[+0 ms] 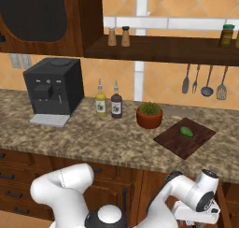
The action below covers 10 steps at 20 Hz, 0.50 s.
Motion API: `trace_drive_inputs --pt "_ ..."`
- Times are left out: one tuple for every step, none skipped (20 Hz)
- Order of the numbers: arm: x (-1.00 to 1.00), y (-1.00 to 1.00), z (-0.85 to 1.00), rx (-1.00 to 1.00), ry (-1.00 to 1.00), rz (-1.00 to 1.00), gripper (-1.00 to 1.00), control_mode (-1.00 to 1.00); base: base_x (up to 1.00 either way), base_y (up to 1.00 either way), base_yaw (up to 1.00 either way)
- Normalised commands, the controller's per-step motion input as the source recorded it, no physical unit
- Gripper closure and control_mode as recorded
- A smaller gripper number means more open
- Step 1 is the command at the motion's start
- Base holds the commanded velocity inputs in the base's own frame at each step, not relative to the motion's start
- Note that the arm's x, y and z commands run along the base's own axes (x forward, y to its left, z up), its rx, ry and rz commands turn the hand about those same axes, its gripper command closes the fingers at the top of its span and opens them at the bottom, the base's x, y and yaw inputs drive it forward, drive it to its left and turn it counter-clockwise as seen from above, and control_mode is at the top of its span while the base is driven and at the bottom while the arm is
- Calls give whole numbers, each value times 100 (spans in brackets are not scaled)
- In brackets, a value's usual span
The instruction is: Place the appropriate cutting tool for cutting the avocado skin on the cutting board.
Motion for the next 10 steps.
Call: trace_drive_inputs --pt "0 -16 -30 0 -13 2 -100 -100 0 0 0" --pt "0 -11 -34 0 -13 2 -100 -100 0 0 0" --pt "0 -10 -31 0 -12 2 -100 -100 0 0 0" --pt "0 -10 -32 0 -10 2 -100 -100 0 0 0" --pt "0 -4 -41 -1 -7 1 -100 -100 0 0 0" --pt "0 -2 -41 -2 -5 1 -100 -100 0 0 0" --pt "0 0 -39 -3 -4 1 -100 -100 0 0 0" --pt "0 0 -39 -1 0 2 -100 -100 0 0 0" --pt "1 0 -34 0 0 3 -100 -100 0 0 0" --pt "7 0 -33 0 0 4 -100 -100 0 0 0"
